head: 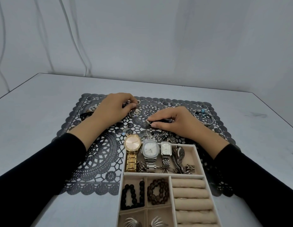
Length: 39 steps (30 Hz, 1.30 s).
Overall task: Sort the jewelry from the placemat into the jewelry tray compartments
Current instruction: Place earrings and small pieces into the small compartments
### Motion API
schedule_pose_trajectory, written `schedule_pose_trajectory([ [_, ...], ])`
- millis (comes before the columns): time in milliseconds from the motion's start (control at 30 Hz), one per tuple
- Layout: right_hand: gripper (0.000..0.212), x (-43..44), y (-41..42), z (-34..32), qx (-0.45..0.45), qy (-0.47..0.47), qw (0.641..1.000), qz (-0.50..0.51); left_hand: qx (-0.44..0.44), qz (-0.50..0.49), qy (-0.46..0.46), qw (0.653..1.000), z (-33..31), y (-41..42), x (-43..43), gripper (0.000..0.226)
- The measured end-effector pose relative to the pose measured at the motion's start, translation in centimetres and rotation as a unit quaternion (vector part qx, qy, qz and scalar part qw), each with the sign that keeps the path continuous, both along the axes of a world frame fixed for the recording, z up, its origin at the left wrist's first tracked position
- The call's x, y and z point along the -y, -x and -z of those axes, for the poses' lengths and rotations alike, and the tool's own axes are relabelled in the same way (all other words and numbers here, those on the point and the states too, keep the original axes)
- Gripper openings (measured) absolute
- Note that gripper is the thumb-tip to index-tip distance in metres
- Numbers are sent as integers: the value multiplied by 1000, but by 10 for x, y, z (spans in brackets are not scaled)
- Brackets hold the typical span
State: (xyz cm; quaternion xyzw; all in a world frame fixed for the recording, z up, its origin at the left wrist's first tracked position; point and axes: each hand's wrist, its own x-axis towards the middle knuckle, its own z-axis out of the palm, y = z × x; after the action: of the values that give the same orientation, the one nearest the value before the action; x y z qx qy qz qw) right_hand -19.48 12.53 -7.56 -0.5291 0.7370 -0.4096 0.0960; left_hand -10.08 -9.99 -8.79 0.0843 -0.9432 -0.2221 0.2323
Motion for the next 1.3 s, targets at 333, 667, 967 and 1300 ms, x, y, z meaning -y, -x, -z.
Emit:
schedule_pose_trajectory([
  [333, 23, -32, -18, -11, 52, 49, 994, 87, -80, -6, -43, 996, -9, -38, -16, 16],
  [667, 21, -81, -62, -17, 105, 107, 981, 126, -114, -19, -159, 980, -10, -107, -39, 17],
  [967, 17, -108, -98, -17, 96, 128, 980, 122, -155, -5, -181, 971, -14, -161, -58, 17],
  [1300, 21, -118, -141, -23, 127, 66, 990, 2, -143, 82, -213, 963, -12, -199, -85, 20],
])
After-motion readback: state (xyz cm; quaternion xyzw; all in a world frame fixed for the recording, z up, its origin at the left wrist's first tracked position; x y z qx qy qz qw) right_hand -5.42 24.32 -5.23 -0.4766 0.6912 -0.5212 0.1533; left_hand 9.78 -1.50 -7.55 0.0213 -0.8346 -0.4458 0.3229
